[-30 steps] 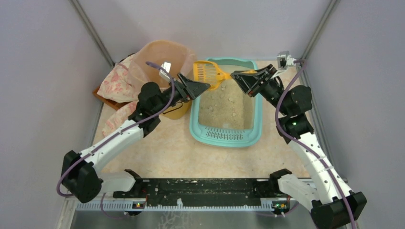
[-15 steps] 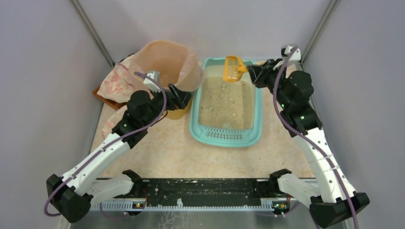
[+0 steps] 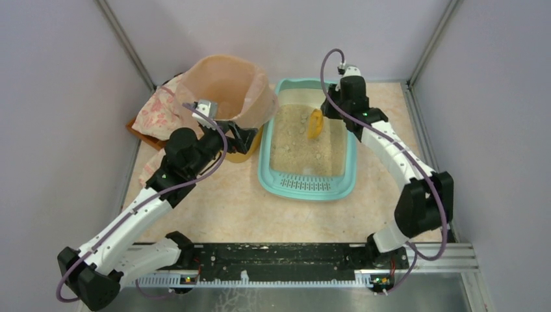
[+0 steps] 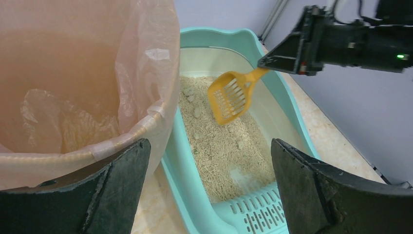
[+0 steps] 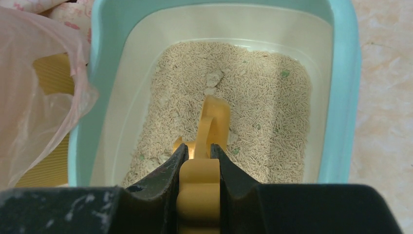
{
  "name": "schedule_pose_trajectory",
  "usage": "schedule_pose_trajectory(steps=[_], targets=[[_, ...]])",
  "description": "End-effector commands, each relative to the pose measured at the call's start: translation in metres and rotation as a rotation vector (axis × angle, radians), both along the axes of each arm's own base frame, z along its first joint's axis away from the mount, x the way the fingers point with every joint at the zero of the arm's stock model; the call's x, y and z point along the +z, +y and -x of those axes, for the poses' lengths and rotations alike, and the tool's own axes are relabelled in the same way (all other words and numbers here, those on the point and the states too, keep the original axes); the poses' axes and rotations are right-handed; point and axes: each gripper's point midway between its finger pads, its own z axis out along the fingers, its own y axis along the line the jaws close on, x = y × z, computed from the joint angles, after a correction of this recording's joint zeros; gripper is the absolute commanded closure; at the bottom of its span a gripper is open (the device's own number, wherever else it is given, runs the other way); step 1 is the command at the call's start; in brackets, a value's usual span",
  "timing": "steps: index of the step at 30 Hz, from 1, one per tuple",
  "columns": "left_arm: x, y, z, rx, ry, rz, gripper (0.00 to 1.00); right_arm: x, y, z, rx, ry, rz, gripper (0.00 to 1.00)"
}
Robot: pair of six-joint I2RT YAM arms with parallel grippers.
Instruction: Clean the litter box
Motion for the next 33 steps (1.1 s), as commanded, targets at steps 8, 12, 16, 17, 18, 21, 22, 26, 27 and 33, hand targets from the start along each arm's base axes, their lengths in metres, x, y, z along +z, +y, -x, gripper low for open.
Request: schedule_pose_trajectory(steps=[8,12,16,17,18,21,22,26,27,33], targets=[[0.025,-0.003,0.017,-0.079,-0.102,0.006,0.01,-0.020,0.001,-0.060,-0.016,0.004,-0.061,1.00],[0.019,-0.006,0.014,-0.078,-0.087,0.002,0.02,-0.041,0.001,-0.067,0.003,0.056,-0.119,1.00],[0.017,-0.007,0.013,-0.079,-0.082,0.001,0.02,-0.062,0.006,-0.066,0.023,0.097,-0.187,1.00],[0.016,-0.007,0.012,-0.079,-0.081,0.000,0.02,-0.065,0.006,-0.065,0.028,0.105,-0.202,1.00],[0.015,-0.007,0.013,-0.079,-0.080,0.000,0.02,-0.069,0.008,-0.064,0.034,0.111,-0.220,1.00],[0.014,-0.007,0.012,-0.079,-0.076,0.001,0.02,-0.075,0.013,-0.062,0.059,0.125,-0.270,1.00],[0.013,-0.007,0.012,-0.078,-0.072,0.000,0.02,-0.076,0.015,-0.061,0.068,0.128,-0.284,1.00],[0.011,-0.008,0.012,-0.082,-0.064,0.004,0.02,-0.080,0.030,-0.057,0.128,0.140,-0.356,1.00],[0.010,-0.009,0.012,-0.083,-0.063,0.006,0.02,-0.081,0.034,-0.056,0.139,0.146,-0.373,1.00],[0.008,-0.009,0.012,-0.080,-0.055,0.007,0.02,-0.090,0.049,-0.051,0.169,0.165,-0.372,1.00]])
